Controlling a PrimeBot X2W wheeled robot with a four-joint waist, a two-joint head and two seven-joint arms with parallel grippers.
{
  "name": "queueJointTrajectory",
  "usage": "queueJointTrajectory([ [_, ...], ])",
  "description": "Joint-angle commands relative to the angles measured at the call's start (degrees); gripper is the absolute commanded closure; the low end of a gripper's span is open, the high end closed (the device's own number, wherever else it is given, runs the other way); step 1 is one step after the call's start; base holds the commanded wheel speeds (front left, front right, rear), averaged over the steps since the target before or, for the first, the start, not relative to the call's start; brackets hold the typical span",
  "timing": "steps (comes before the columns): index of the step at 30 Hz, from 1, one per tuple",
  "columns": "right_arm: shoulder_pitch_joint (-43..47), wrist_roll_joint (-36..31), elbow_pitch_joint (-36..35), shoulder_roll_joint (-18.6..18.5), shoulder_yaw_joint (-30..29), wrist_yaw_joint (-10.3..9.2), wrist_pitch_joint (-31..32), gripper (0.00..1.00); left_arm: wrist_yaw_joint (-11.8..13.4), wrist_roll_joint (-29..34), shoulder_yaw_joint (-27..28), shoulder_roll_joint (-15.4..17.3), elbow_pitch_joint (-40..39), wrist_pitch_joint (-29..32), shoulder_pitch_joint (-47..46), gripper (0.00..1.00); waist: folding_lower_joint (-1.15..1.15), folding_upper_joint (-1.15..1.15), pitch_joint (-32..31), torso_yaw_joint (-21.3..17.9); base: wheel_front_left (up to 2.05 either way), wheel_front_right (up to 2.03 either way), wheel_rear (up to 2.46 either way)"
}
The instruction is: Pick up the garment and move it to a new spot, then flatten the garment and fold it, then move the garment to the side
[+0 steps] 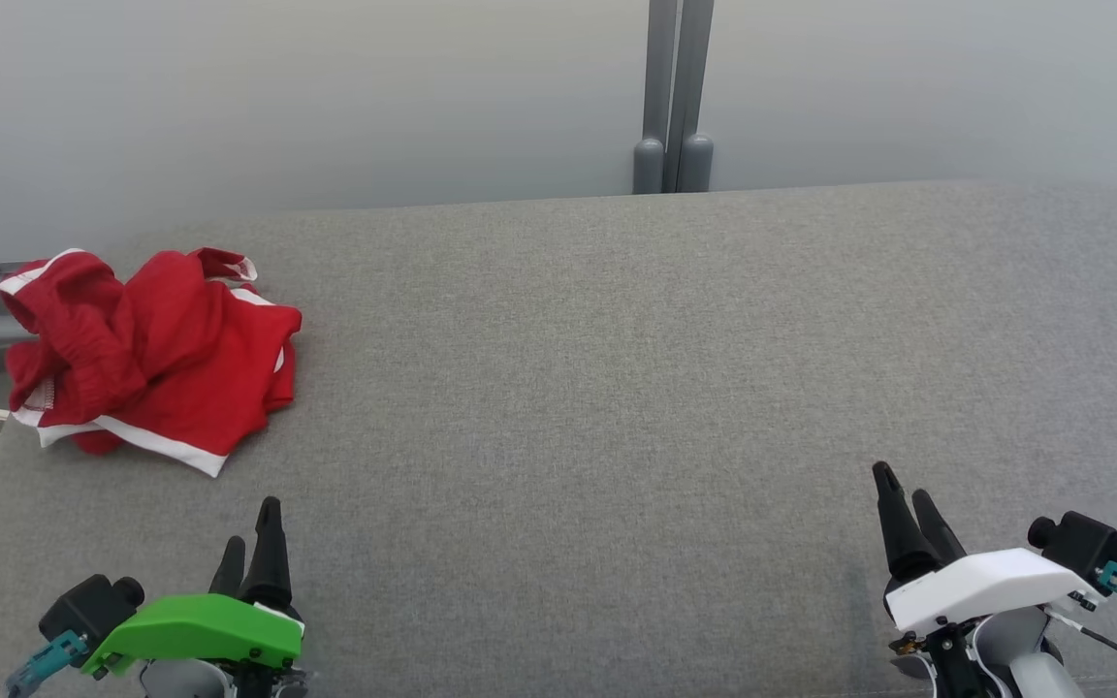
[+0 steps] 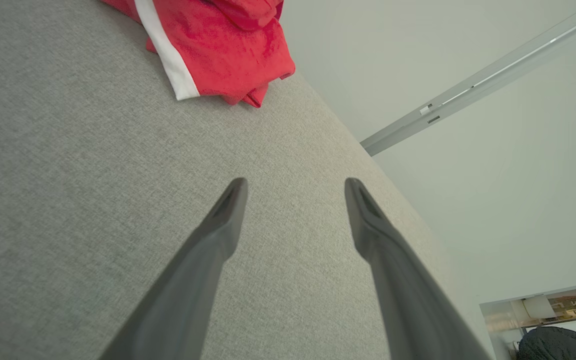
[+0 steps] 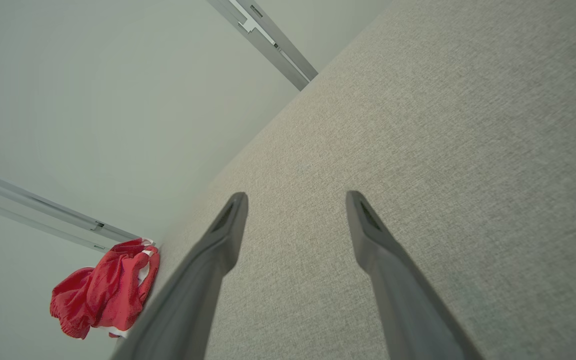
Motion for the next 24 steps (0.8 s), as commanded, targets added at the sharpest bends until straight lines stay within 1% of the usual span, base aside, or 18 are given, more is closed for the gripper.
queueJointTrajectory([
  [1, -1.3, -2.9, -0.3, -0.3, -0.2, 0.02, 0.2, 0.0, 0.8, 2.9, -0.8, 1.1, -0.6, -0.6, -0.1, 0.0, 0.0, 0.0, -0.1, 0.0, 0.0, 0.0, 0.0],
  [7, -1.1, -9.0, -0.6, -0.4, -1.0, 0.02, 0.7, 0.0, 2.4, 8.5, -2.8, 2.4, -0.4, -1.8, -0.3, 0.0, 0.0, 0.0, -0.5, 0.2, 0.0, 0.0, 0.0],
  [8, -1.1, -9.0, -0.6, -0.4, -1.0, 0.02, 0.7, 0.0, 2.4, 8.5, -2.8, 2.4, -0.4, -1.8, -0.3, 0.0, 0.0, 0.0, -0.5, 0.2, 0.0, 0.0, 0.0],
  [19, -0.8, -20.4, -1.6, -0.5, -0.4, 0.02, 1.6, 0.0, 4.9, 16.9, -5.8, 4.7, 0.2, -2.5, -1.2, 0.0, 0.0, 0.0, -1.0, 0.3, 0.0, 0.0, 0.0],
  [24, -0.7, -24.1, -1.9, -0.5, -0.5, 0.02, 2.0, 0.0, 5.9, 19.7, -6.6, 5.4, 0.9, -3.0, -1.2, 0.0, 0.0, 0.0, -1.3, 0.2, 0.0, 0.0, 0.0],
])
